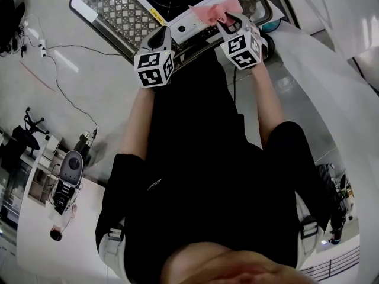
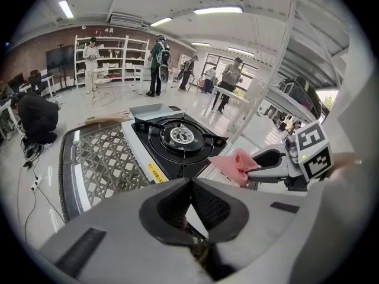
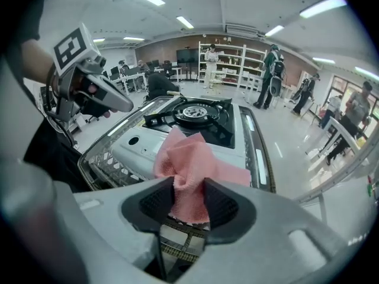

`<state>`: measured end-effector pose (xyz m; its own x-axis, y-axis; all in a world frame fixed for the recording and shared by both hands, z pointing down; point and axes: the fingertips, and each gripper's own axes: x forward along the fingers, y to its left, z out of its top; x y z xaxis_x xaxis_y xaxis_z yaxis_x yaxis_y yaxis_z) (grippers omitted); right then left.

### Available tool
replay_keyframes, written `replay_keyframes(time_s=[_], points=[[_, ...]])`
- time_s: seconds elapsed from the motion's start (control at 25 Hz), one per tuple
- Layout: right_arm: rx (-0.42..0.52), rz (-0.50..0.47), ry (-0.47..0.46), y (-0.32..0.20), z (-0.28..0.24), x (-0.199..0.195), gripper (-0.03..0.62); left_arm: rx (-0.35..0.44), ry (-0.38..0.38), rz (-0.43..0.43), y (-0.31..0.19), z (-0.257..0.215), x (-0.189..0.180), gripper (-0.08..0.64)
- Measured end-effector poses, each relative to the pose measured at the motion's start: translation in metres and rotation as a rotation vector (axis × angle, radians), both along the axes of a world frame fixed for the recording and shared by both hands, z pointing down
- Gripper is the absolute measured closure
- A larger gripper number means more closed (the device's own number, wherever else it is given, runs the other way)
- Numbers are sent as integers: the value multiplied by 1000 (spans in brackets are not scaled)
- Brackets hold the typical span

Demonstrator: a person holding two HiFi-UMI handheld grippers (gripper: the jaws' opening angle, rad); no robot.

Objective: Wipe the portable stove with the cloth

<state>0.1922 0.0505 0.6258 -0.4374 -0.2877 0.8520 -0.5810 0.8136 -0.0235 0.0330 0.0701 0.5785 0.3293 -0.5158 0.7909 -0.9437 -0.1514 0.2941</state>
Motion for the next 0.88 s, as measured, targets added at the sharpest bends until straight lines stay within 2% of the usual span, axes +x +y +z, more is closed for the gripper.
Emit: replay_keyframes(time_s=[0.32, 0.88], points=[[-35, 110, -18, -15, 0, 20, 446, -5, 4, -5, 0, 0, -4, 560], [-33, 144, 35, -23, 1, 35, 448, -1, 13, -20, 5, 0, -10, 560]])
